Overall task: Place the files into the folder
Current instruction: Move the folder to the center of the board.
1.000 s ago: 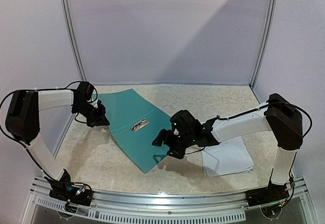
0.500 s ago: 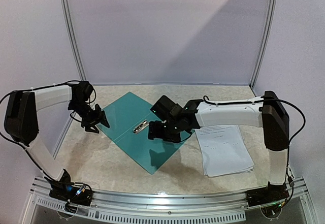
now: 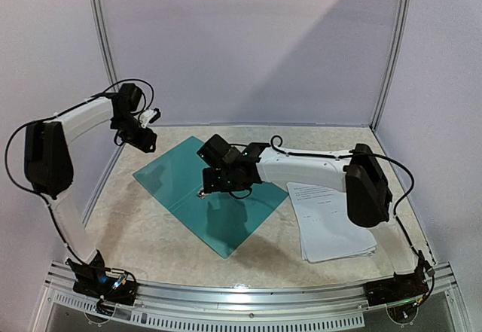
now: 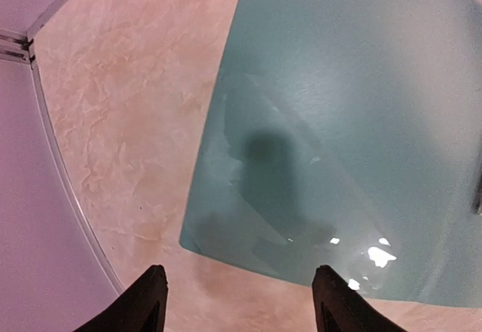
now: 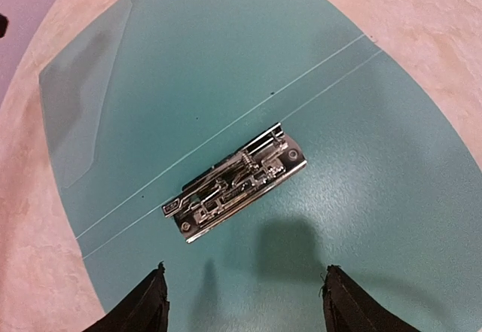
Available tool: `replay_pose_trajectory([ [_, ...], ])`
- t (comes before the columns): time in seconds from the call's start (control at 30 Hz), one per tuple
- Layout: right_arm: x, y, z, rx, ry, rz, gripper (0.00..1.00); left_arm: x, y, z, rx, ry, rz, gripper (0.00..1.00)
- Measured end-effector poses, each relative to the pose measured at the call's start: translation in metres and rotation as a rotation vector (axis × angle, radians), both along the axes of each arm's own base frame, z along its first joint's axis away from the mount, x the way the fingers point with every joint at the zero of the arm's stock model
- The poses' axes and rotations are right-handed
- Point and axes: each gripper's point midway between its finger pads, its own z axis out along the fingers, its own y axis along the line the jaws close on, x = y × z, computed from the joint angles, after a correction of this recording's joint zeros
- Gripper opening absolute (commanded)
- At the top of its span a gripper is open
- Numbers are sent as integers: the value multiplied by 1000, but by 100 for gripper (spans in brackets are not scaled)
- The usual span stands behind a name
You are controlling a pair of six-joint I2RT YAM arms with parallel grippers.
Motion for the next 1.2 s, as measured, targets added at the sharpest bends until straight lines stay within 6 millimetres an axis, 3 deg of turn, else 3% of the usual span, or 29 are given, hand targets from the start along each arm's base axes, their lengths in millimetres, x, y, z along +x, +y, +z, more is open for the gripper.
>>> replay_pose_trajectory([
  [0.13,10,16,-21,-42,-48,77,70,23,32,-57,163,107,-30,65],
  [0.2,16,29,-23,-46,-77,110,70,32,53,-74,229,138,-18,65],
  [0.37,26,44,-23,-36,-125,140,70,51,92,-83,367,142,9,61],
  [0.5,28,43,-35,-61,-131,137,70,54,102,-94,457,156,-14,61],
  [0.63,26,37,-51,-103,-113,138,71,35,100,-116,516,216,-83,61],
  [0.93,21,27,-62,-139,-93,141,72,-7,81,-117,671,258,-278,59],
  [1.2,3,-6,-61,-196,-42,126,73,-69,64,-119,742,346,-444,59],
])
